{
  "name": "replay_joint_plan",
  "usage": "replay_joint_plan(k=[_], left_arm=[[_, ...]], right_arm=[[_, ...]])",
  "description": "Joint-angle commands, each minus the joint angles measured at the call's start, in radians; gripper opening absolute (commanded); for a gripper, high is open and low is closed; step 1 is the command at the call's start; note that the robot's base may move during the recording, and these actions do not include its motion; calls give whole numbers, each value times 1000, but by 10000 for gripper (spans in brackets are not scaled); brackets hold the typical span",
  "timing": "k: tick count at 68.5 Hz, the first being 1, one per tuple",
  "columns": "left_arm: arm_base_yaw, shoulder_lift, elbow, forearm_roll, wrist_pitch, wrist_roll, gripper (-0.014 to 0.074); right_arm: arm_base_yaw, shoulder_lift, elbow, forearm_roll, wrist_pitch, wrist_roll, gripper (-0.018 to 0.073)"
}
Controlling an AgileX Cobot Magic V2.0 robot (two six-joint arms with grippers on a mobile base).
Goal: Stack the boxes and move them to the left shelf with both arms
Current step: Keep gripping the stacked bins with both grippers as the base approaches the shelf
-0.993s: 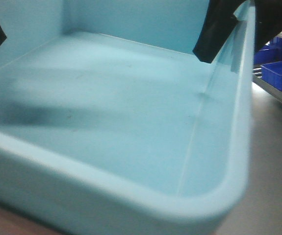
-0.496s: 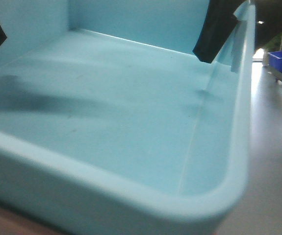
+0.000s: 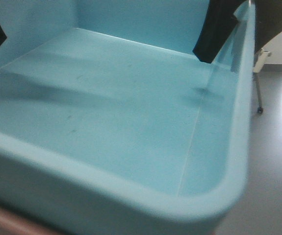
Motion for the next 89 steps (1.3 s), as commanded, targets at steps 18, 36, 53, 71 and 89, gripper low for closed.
replay_joint_plan(k=[18, 36, 53, 71, 89], left_arm=[[-30, -38, -43, -170, -100, 74, -3], [-30, -38, -43, -170, -100, 74, -3], [-30, -38, -43, -170, -100, 74, -3], [-30, -38, -43, -170, -100, 74, -3], [-30, -38, -43, -170, -100, 74, -3]], right_arm=[[3, -35, -40, 26, -148, -78, 60], [3, -35, -40, 26, -148, -78, 60], [3, -35, -40, 26, -148, -78, 60], [3, -35, -40, 26, -148, -78, 60], [3, -35, -40, 26, -148, -78, 60]])
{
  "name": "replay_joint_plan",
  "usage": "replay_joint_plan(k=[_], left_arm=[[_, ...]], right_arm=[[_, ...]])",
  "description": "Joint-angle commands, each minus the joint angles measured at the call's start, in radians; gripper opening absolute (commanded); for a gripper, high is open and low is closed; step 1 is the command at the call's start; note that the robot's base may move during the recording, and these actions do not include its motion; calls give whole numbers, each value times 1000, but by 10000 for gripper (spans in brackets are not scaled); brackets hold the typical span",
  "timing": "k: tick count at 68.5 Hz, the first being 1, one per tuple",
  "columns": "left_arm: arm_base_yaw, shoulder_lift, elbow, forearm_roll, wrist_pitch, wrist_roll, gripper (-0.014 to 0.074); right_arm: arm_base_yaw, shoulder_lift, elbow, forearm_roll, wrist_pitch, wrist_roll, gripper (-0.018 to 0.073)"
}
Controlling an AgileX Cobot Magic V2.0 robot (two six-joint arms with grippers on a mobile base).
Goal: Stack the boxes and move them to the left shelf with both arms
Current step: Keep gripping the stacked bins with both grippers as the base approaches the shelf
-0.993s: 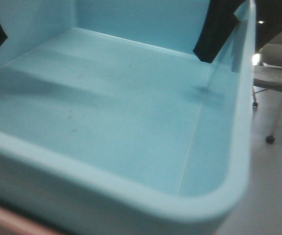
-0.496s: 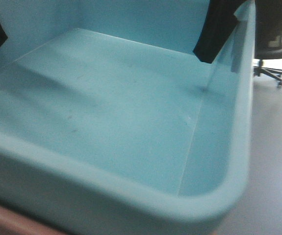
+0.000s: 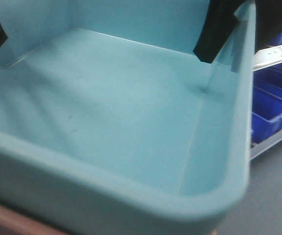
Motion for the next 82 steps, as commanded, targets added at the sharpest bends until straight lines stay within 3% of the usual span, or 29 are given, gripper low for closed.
replay_joint_plan(k=[1, 82], left_arm=[[-30, -40, -43, -169, -97, 74, -3], [-30, -40, -43, -169, -97, 74, -3]], right_arm=[[3, -35, -40, 28, -148, -78, 60], [3, -35, -40, 28, -148, -78, 60]])
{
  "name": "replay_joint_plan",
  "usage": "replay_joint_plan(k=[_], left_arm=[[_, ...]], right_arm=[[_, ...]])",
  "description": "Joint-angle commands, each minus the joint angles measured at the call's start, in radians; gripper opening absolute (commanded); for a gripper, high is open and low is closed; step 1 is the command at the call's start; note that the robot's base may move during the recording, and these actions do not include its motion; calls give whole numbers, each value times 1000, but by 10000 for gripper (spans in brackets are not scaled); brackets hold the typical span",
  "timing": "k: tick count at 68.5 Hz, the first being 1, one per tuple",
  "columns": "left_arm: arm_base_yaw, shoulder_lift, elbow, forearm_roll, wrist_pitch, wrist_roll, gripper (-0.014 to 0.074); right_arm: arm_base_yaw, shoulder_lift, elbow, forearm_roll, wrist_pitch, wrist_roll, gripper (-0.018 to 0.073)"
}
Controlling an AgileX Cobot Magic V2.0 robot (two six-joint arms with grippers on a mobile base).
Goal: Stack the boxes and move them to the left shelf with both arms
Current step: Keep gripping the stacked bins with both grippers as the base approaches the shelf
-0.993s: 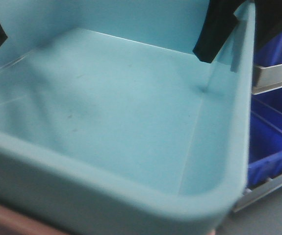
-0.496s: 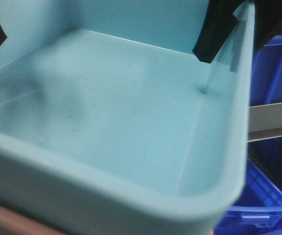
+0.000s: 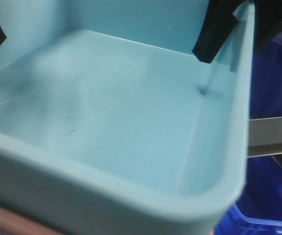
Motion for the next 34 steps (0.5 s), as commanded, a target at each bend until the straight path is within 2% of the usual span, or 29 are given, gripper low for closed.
replay_joint_plan(k=[1, 34], left_arm=[[-30, -40, -43, -171, -99, 74, -3], [-30, -40, -43, -171, -99, 74, -3]], right_arm=[[3, -35, -40, 28, -146, -78, 60], [3, -35, -40, 28, -146, -78, 60]])
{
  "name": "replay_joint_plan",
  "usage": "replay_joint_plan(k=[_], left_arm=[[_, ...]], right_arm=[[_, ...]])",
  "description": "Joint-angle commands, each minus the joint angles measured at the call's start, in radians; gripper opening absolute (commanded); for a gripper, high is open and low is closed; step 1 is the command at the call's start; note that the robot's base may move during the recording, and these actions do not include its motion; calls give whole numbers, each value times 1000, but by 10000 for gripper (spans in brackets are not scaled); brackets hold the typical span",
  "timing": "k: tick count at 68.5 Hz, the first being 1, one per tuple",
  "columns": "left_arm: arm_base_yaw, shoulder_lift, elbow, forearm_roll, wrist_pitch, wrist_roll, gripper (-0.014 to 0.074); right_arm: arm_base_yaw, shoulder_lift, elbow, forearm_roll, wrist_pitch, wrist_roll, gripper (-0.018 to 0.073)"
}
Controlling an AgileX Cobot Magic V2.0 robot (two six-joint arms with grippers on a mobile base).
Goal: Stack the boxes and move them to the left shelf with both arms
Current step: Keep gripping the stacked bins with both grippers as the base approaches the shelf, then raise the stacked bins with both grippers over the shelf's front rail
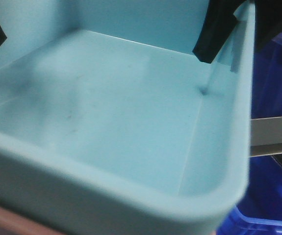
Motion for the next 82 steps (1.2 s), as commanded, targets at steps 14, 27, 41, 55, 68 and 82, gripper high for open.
replay_joint_plan(k=[14, 27, 41, 55, 68, 82], left_arm=[[-30, -40, -43, -171, -99, 74, -3], [-30, -40, -43, -171, -99, 74, -3], [-30, -40, -43, -169, -115, 74, -3], [-30, -34, -43, -171, -158, 74, -3], [-30, 0, -50, -169, -220, 74, -3], [-39, 90, -146, -162, -222, 119, -3]], right_arm=[[3, -35, -40, 28, -148, -78, 60], [3, -35, -40, 28, -148, -78, 60], [3, -35, -40, 28, -160, -78, 60], [3, -35, -40, 28, -186, -78, 60], [3, -35, -58, 0, -207, -100, 60], [-1, -22, -146, -81, -169, -105, 60]])
